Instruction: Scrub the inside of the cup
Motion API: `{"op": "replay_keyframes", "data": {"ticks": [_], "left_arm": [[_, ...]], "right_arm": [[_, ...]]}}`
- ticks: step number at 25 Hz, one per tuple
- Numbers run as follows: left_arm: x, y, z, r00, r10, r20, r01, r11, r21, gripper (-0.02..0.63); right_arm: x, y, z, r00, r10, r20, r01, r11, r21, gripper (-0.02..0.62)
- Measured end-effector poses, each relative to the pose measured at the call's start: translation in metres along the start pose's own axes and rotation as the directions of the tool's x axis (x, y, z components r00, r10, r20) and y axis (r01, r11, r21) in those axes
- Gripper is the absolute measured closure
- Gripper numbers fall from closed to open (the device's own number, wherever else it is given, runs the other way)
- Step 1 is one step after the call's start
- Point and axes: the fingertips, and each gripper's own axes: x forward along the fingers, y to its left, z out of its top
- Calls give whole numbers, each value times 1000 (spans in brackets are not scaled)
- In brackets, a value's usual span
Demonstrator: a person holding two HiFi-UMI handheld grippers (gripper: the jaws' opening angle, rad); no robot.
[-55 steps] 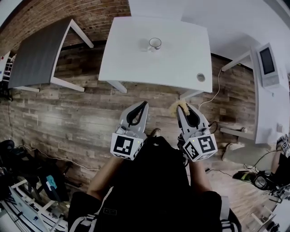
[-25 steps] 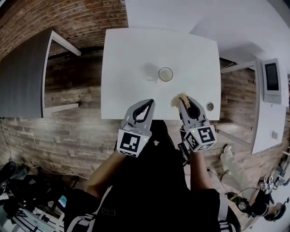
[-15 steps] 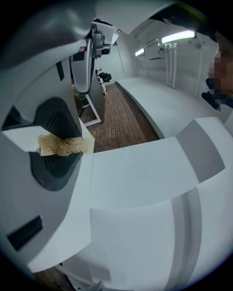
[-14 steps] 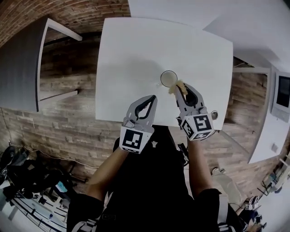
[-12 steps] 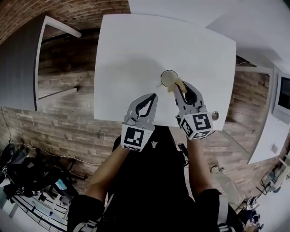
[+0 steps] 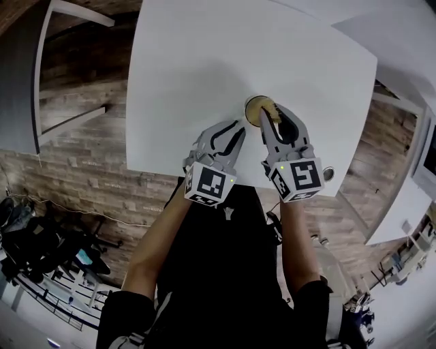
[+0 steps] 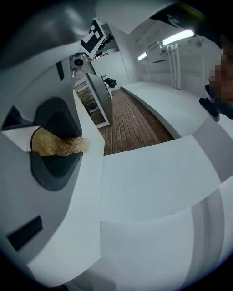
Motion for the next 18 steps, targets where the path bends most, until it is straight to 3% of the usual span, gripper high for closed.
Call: {"op": "replay_keyframes", "data": {"ticks": [4,11,14,18], "left_arm": [[10,-1,-12,999,21,-34,-17,995,96,486],[21,4,-11,996,62,-64,-51,986,161,537],[20,3,-11,995,76,-72,-64,985,161,538],[19,2,-11,993,93,-77,-81,986,143,538]], "right_arm": [[6,-1,-11,999,14,-51,-14,1000,-4,522],[9,0,-31,958,46,-282,-82,990,-117,522],[12,-1,-40,919,31,-393,-101,982,-159,522],[21,2,-50,840,12,-543,-146,968,-203,522]]}}
